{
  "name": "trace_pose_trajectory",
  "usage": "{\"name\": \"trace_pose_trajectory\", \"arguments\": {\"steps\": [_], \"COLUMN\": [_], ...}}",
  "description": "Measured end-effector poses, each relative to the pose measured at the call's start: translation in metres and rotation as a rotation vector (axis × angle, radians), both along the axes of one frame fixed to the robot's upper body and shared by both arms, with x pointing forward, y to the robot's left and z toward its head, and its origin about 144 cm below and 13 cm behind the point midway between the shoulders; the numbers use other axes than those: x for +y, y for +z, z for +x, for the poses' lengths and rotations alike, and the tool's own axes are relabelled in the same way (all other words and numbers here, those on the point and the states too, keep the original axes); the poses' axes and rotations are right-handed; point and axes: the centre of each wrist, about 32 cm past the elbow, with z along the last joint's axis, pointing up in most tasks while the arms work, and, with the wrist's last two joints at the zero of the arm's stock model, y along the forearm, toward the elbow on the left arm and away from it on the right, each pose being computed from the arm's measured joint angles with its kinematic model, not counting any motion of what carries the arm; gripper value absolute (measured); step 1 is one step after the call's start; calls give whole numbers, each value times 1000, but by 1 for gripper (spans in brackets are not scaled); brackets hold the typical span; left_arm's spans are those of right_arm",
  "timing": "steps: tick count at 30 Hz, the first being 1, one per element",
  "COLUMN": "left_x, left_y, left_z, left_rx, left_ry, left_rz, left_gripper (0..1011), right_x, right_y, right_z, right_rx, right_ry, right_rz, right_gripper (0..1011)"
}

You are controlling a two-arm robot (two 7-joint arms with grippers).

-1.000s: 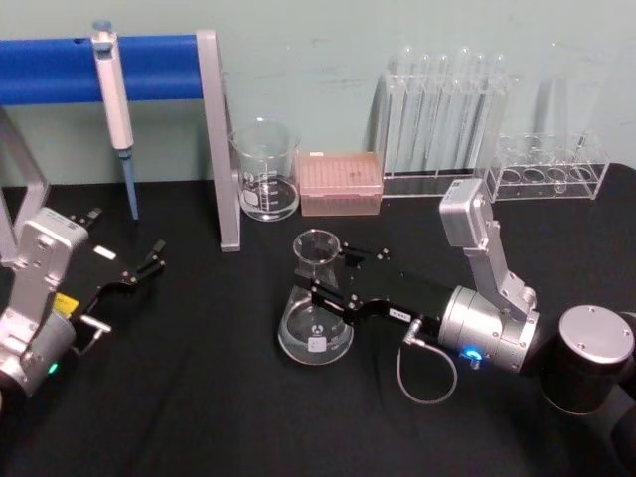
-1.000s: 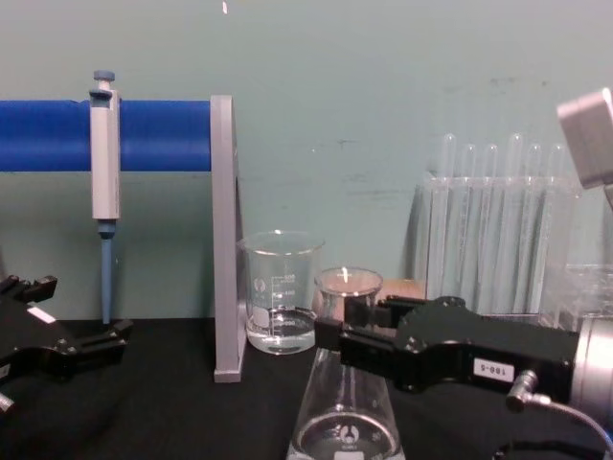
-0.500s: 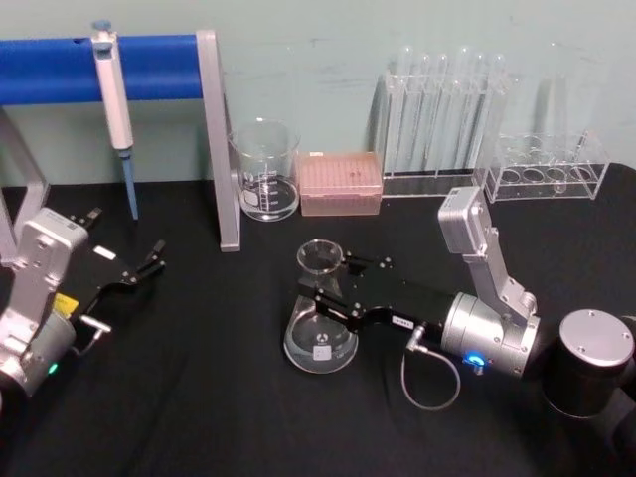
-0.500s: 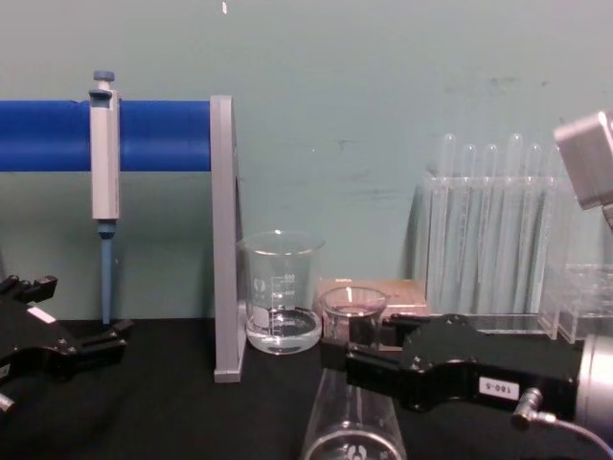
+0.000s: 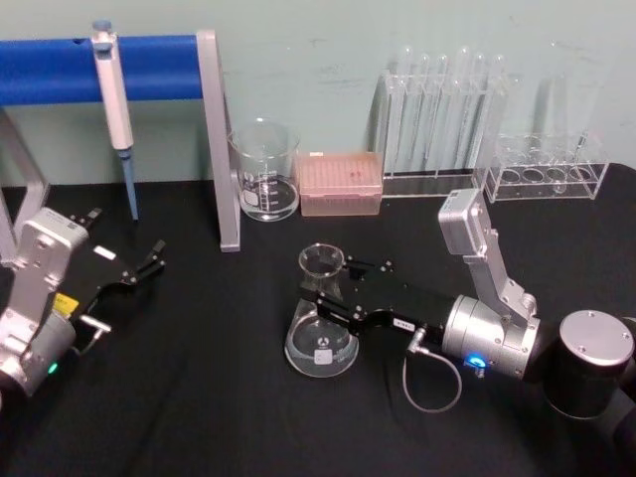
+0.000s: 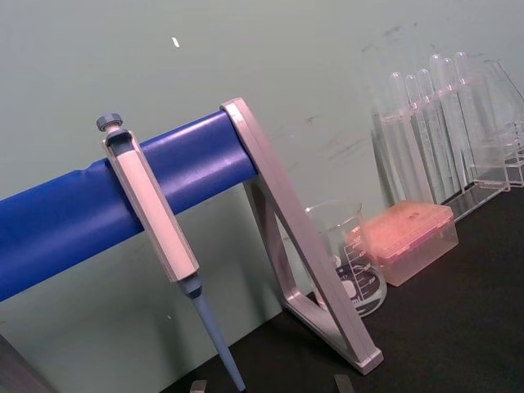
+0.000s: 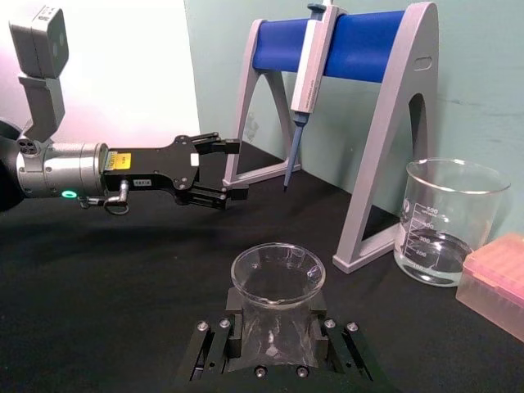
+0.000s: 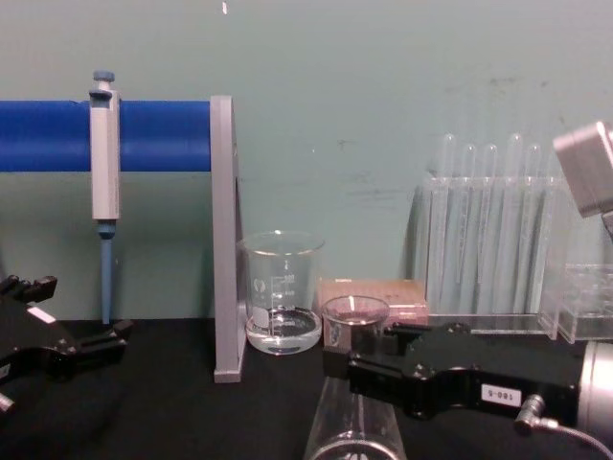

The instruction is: Grasp the erlenmeyer flask with one hand, shake it three times, then place it back.

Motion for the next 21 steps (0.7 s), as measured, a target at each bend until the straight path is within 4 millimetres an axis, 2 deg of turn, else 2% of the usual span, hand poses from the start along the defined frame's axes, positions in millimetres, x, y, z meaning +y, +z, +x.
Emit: {"name": "trace_pose_trajectory", "arguments": {"steps": [21], "left_x": [0], "left_y": [0], "left_z": [0], "left_rx": [0], "left_ry": [0], "left_rz": [0], "left_gripper": [1001], "right_x": [0], "right_y": [2], "right_z": [-1], "right_rx": [7], "right_ry": [-2], "right_rz": [-9], "right_gripper": [449]}}
